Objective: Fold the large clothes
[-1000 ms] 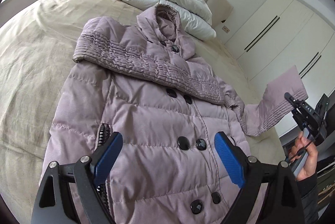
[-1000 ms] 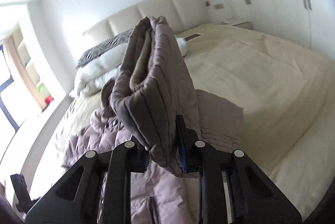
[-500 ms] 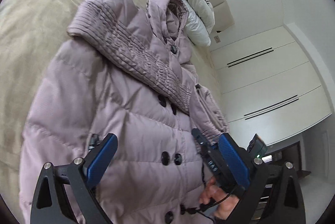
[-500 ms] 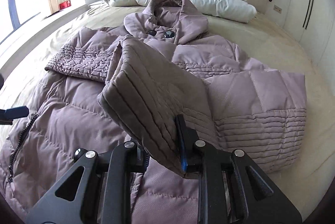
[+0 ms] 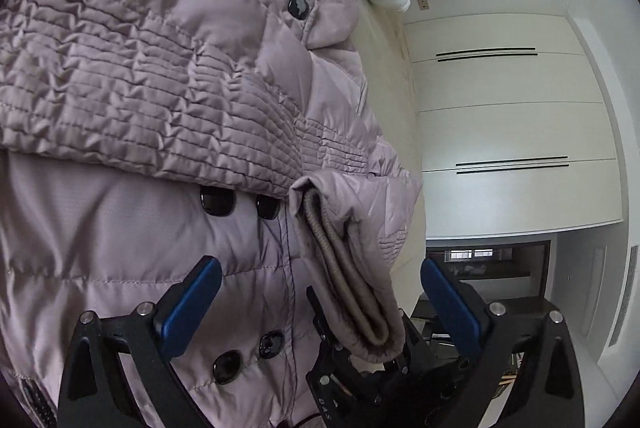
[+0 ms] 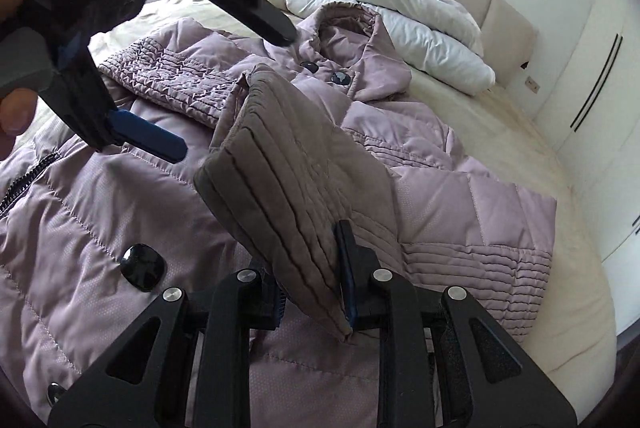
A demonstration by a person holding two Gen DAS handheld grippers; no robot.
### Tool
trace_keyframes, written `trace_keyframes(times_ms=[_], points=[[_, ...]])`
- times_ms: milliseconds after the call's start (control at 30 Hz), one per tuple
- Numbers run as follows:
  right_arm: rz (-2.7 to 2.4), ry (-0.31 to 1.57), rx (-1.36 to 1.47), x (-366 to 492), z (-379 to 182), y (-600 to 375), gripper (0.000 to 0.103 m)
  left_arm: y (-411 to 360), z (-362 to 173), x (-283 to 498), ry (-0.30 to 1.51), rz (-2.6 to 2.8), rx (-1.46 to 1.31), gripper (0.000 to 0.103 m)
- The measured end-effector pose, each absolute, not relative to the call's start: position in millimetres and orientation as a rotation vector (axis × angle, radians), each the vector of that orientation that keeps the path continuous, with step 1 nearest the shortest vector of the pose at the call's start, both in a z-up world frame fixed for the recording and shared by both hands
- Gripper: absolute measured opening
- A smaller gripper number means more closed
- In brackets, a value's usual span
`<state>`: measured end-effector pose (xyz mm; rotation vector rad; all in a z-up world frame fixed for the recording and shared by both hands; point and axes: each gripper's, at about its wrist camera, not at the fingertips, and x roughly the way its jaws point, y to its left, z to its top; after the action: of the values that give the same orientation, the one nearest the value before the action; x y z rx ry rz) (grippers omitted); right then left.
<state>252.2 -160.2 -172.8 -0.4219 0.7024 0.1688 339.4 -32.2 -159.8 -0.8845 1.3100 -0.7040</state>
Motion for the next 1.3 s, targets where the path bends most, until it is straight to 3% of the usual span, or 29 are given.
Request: trace_keyframes(times_ms=[67,100,167,233,300,333,433,567,767,967,1300], points=[[0.177,0.695,-0.422,253,-172,-163,0.023,-42,-167,340,1.347,-0.716,-0.895,0.067],[0.18,0.694,-0.418,253,-171,-166,0.024,-46,-169,338,1.359,-0.729,-0.905,0.061],[0.195,0.711,-0.386,255,-170,-172,0.026,-52,-165,336,1.346,-0.735,-0.886,0.031],[0.241,0.732,-0.32,256,-168,-181,0.037,-52,-159,335,1.327,-0.721,-0.87,0.021],[0.306,0.729,-0.205,250,-161,-195,0.077,-46,-147,338,1.292,-0.721,-0.858,0.02],[0.345,0.715,-0.129,245,-155,-205,0.081,-43,-137,338,1.269,-0.722,-0.841,0.019],[0.436,0.684,0.199,236,-141,-252,0.083,-30,-99,340,1.188,-0.745,-0.813,0.018],[0.479,0.659,0.884,246,-162,-345,0.083,-13,-34,342,1.059,-0.801,-0.827,0.018],[0.57,0.599,1.429,279,-207,-382,0.084,-6,39,353,0.915,-0.853,-0.818,0.018],[0.509,0.509,1.668,332,-238,-390,0.084,5,56,356,0.864,-0.856,-0.841,0.018],[0.276,0.381,1.681,371,-239,-438,0.084,68,21,373,0.82,-0.752,-0.952,0.018]])
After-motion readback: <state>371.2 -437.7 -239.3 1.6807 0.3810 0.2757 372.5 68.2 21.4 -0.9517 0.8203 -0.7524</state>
